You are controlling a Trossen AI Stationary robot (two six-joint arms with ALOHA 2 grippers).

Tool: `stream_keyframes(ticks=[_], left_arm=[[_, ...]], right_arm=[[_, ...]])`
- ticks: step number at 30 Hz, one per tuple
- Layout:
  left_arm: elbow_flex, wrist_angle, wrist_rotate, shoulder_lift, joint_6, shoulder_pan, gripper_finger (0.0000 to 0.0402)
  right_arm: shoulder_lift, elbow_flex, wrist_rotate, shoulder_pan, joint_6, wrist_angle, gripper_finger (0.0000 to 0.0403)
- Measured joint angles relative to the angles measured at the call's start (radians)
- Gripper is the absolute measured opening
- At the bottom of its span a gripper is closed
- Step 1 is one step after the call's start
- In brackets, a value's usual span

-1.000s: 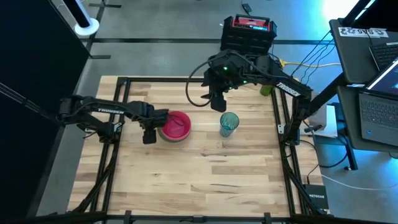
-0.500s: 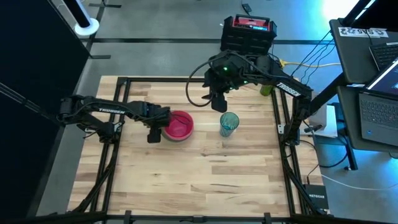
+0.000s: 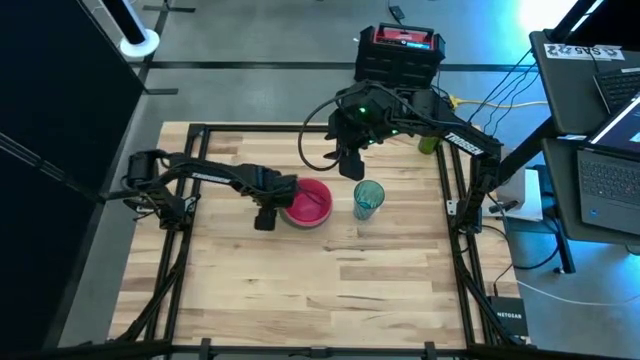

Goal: Nest bowls inside each other
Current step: Move the stacked bowls to the center of the table, then stack the green cup on top of the blue cup

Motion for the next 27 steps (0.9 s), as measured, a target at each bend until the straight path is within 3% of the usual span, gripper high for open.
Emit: stream_keyframes(ticks=[11, 19, 27], left_arm=[[0.144, -0.095, 0.001, 0.055, -0.004, -0.001, 0.0159], [0.148, -0.175, 0.003, -0.190, -0.179, -0.013, 0.0159], [0.148, -0.181, 0.000, -0.385, -0.319, -0.008, 0.0159]], right_arm=[[-0.004, 0.000, 0.000, 0.001, 0.016, -0.073, 0.0214], [-0.012, -0.020, 0.009, 0.001, 0.036, -0.255, 0.0214], [-0.101, -0.263, 0.094, -0.017, 0.117, -0.241, 0.0214]])
